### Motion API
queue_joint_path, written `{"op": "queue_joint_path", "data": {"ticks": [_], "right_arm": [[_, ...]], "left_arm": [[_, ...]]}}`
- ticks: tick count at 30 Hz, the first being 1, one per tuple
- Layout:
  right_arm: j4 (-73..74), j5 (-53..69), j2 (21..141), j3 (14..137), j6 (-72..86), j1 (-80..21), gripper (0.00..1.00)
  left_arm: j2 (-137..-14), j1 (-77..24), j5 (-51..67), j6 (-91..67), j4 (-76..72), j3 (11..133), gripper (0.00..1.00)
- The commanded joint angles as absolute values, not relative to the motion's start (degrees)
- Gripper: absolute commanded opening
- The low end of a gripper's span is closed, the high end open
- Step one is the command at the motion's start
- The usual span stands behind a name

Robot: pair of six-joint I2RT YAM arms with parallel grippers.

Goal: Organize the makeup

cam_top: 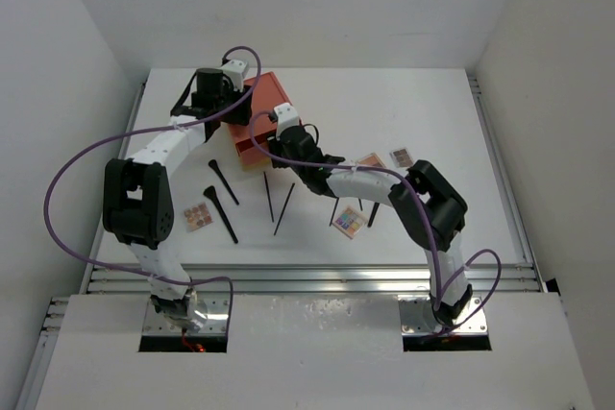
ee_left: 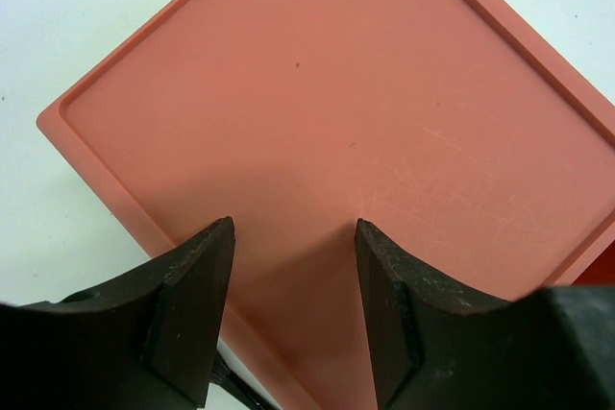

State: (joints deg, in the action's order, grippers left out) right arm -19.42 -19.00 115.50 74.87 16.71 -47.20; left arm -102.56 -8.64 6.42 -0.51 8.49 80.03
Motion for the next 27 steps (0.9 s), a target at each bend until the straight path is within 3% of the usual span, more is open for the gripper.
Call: {"op": "queue_joint_path", "data": {"ticks": [1,13,15,19,22,27], "right_arm": [[-22.24,-20.66,116.63,77.34,17.4,-47.72,0.43],[-22.94,-21.01,117.68,77.61,17.05,-47.72,0.35],[-23.73,-20.92,117.69,77.52,16.79,-47.72,0.31],[-23.99,-21.09,117.86,77.61,16.35,-47.73,0.1],[-25.65,-21.27,116.72,75.34,16.09,-47.81,0.0],[-26.28,-19.42,112.51,69.37,16.0,-47.72,0.0]], "left_arm": [[-104.24,-8.35,6.68,-1.67,11.78,80.68,0.59],[-104.24,-8.35,6.68,-1.67,11.78,80.68,0.59],[-104.24,-8.35,6.68,-1.67,11.78,80.68,0.59],[-104.24,-8.35,6.68,-1.67,11.78,80.68,0.59],[-104.24,-8.35,6.68,-1.67,11.78,80.68,0.59],[-104.24,-8.35,6.15,-2.2,11.78,80.68,0.59]]}}
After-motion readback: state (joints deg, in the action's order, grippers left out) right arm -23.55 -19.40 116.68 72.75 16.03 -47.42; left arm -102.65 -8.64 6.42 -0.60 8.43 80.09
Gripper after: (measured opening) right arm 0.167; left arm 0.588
